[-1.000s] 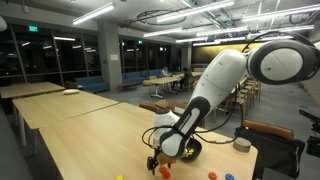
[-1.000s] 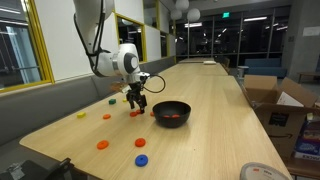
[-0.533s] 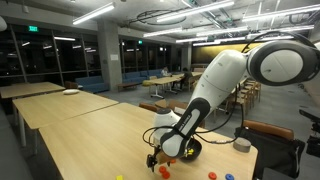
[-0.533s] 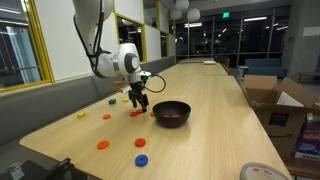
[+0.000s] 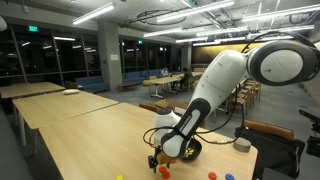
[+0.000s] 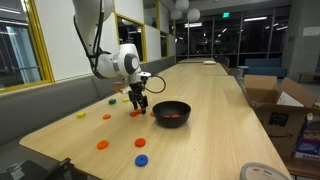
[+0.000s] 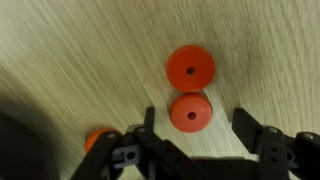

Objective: Put the orange circles inside the black bowl.

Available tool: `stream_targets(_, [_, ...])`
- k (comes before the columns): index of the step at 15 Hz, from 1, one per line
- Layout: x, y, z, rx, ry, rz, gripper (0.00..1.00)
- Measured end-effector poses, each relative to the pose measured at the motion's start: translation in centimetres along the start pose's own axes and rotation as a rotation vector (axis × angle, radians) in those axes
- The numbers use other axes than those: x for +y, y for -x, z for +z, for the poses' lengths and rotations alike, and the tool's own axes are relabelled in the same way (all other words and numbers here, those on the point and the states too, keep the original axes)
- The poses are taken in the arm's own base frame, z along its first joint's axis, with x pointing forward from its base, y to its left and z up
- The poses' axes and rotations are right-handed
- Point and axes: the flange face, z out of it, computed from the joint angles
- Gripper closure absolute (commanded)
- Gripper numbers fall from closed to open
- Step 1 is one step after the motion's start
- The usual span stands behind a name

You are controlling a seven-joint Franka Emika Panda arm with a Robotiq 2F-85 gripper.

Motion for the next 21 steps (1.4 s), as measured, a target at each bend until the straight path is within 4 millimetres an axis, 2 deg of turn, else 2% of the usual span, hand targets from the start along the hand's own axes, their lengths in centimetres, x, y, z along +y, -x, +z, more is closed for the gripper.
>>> stream_targets(4, [0.0, -0.2, -0.4, 0.005, -0.004, 0.003, 0.80])
stream_targets(5, [0.1, -0.3, -0.5, 0.006, -0.005, 0.004, 0.81])
stream_targets(6, [0.1, -0.4, -0.6, 0.007, -0.006, 0.005, 0.79])
stream_targets(10, [0.3, -0.5, -0.8, 0.010, -0.007, 0.008, 0.78])
stream_targets(13, [1.2, -1.7, -2.8, 0.040, -0.016, 0.029, 0.78])
stream_targets(18, [5.3, -3.9, -8.2, 0.115, -0.016, 0.116, 0.78])
stream_targets(21, [8.0, -4.2, -9.8, 0.154, 0.019, 0.188, 0.77])
